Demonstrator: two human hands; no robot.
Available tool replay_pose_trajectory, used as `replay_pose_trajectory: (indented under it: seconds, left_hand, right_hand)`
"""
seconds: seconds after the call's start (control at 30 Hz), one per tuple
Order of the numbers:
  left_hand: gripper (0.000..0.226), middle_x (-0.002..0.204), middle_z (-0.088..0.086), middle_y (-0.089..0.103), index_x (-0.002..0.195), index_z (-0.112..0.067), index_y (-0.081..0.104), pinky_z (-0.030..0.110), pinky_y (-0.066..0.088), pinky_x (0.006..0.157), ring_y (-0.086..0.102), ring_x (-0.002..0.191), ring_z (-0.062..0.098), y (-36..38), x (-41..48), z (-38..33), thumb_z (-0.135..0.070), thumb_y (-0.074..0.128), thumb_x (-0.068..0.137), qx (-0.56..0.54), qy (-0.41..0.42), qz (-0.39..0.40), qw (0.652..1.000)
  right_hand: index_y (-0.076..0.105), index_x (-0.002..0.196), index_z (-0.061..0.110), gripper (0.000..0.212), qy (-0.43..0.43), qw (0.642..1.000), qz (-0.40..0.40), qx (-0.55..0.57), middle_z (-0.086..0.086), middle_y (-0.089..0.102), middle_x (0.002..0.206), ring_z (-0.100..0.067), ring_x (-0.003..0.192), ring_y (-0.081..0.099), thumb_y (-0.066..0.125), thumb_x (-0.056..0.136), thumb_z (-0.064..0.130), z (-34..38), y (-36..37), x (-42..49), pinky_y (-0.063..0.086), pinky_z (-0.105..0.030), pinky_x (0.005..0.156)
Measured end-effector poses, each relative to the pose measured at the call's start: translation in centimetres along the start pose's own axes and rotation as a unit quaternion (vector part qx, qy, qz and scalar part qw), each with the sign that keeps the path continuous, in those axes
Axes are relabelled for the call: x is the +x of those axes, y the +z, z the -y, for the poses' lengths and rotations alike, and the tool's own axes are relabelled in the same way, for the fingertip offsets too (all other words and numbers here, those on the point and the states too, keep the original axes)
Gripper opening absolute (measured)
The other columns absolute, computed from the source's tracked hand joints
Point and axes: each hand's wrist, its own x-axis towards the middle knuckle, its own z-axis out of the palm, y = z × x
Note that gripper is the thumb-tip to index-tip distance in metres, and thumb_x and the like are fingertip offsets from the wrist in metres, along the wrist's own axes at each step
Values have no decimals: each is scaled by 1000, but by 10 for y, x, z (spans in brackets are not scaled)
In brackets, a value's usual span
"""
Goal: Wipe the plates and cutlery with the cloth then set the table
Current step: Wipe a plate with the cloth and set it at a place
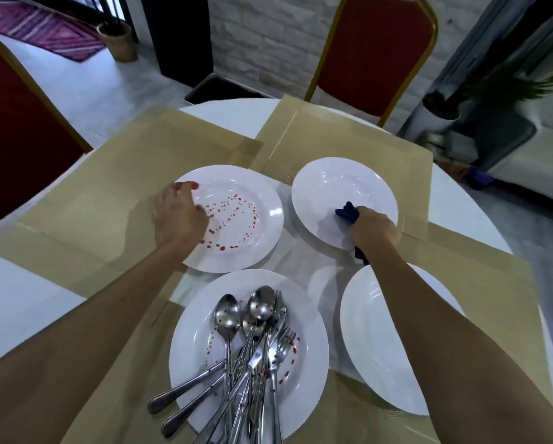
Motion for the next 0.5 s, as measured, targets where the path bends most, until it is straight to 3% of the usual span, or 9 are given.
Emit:
replay_pose_trajectory:
  seconds: [0.1, 0.2, 0.27, 0.33, 0.43, 0.5]
  left_hand:
    - [62, 140, 21, 37, 140, -10, 33, 47, 29, 106, 34, 129, 40, -2, -2, 28, -18, 61, 85, 17, -102, 32, 994]
    - [62, 135, 23, 43, 135, -2, 37, 49, 36, 100, 40, 125, 41, -3, -1, 41, -29, 63, 86, -30, -155, 55, 986]
    - [55, 129, 21, 52, 131, -2, 42, 48, 43, 93, 49, 118, 41, -4, -2, 43, -29, 62, 87, -74, -160, 56, 983]
    - [52, 128, 20, 54, 132, -3, 41, 45, 44, 92, 51, 116, 40, -5, -5, 41, -25, 60, 90, -131, -179, 67, 973]
    - [45, 130, 18, 53, 134, -4, 39, 46, 44, 96, 50, 118, 38, -9, -8, 43, -20, 53, 94, -221, -197, 79, 952]
    - [38, 127, 15, 54, 132, -6, 40, 48, 46, 96, 53, 116, 35, -19, -9, 43, -15, 48, 96, -312, -189, 94, 926]
  right_hand:
    - [58, 116, 19, 32, -3, 997, -53, 51, -8, 63, 99, -30, 92, 59, 43, 89, 11, 3, -1, -2, 48, -33, 75]
    - [57, 117, 16, 34, -33, 973, -116, 198, -9, 63, 95, -30, 86, 57, 39, 90, 7, 32, -6, -14, 44, -34, 68]
    - [58, 106, 9, 22, -38, 938, -81, 334, -8, 60, 89, -29, 82, 55, 39, 96, 16, 61, -8, -24, 38, -31, 68]
    - [58, 100, 7, 24, -51, 910, -3, 411, -8, 59, 91, -28, 86, 56, 39, 99, 23, 87, -6, -37, 39, -30, 73]
    - [58, 113, 8, 28, -91, 923, 94, 362, -8, 59, 99, -27, 92, 54, 38, 100, 24, 111, 11, -55, 42, -33, 82]
    - [57, 115, 8, 30, -70, 916, 118, 377, -8, 58, 97, -25, 89, 54, 37, 100, 23, 117, 18, -64, 41, -33, 81]
